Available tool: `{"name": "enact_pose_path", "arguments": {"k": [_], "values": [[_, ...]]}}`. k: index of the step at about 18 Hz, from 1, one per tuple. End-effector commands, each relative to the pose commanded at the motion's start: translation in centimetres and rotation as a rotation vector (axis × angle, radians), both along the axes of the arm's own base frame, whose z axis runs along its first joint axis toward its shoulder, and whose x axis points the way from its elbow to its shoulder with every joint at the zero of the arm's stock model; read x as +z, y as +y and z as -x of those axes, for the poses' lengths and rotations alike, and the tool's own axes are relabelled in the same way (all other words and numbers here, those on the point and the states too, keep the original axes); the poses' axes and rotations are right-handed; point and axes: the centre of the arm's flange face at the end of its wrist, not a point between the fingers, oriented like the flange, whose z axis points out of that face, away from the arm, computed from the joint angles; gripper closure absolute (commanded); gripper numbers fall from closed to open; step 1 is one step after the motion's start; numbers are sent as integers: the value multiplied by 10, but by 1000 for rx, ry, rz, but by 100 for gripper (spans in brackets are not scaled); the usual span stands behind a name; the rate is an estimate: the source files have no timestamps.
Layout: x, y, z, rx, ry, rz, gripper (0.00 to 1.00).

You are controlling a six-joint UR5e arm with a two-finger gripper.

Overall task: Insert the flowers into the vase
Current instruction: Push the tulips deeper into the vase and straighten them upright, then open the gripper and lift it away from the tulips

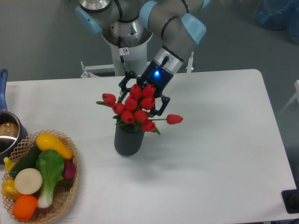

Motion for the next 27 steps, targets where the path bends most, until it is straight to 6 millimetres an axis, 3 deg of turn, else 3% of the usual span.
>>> {"name": "enact_pose_path", "arguments": {"k": [7,13,17,20,23,27], "values": [[6,2,-2,10,-18,-13,0],[39,18,-25,28,-89,-72,0],[66,28,-12,59,-102,-82,0],[71,28,-8,64,-88,-78,0],[103,22,16,90,100,-2,0],[101,-13,56,116,405,289,0]]}}
